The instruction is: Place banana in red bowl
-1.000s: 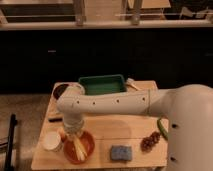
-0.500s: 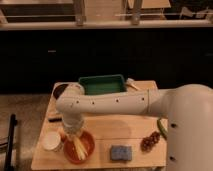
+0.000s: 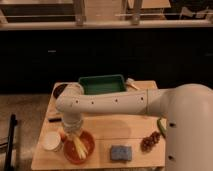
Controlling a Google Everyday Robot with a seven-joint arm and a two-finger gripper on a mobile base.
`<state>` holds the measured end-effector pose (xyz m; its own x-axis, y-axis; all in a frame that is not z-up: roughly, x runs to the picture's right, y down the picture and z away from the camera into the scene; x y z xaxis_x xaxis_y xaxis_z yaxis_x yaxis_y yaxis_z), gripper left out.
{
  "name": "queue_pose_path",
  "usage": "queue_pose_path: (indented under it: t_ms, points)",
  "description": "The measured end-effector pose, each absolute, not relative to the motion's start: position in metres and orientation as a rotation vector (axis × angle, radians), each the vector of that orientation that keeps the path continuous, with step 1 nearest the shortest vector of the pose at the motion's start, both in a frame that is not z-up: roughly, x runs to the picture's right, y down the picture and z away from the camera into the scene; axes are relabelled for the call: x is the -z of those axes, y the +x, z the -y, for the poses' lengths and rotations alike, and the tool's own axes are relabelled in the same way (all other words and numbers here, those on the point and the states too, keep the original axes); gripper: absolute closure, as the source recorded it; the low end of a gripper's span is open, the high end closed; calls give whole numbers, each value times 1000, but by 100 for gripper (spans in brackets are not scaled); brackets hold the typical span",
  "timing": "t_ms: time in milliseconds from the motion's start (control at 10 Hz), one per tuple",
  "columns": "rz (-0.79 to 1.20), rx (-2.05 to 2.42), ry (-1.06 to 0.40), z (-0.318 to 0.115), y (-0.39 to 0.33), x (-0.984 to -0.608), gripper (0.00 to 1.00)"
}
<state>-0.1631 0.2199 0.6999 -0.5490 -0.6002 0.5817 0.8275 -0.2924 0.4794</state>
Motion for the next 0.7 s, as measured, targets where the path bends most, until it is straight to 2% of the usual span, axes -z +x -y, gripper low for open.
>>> queue_pose_path:
  t_ms: [400,500,700]
  points:
    - [897,1830,-470,-218,-166,-703,45]
    - [894,1814,-483,-217,-165,-704,33]
    - [890,1799,-492,-217,-163,-706,20]
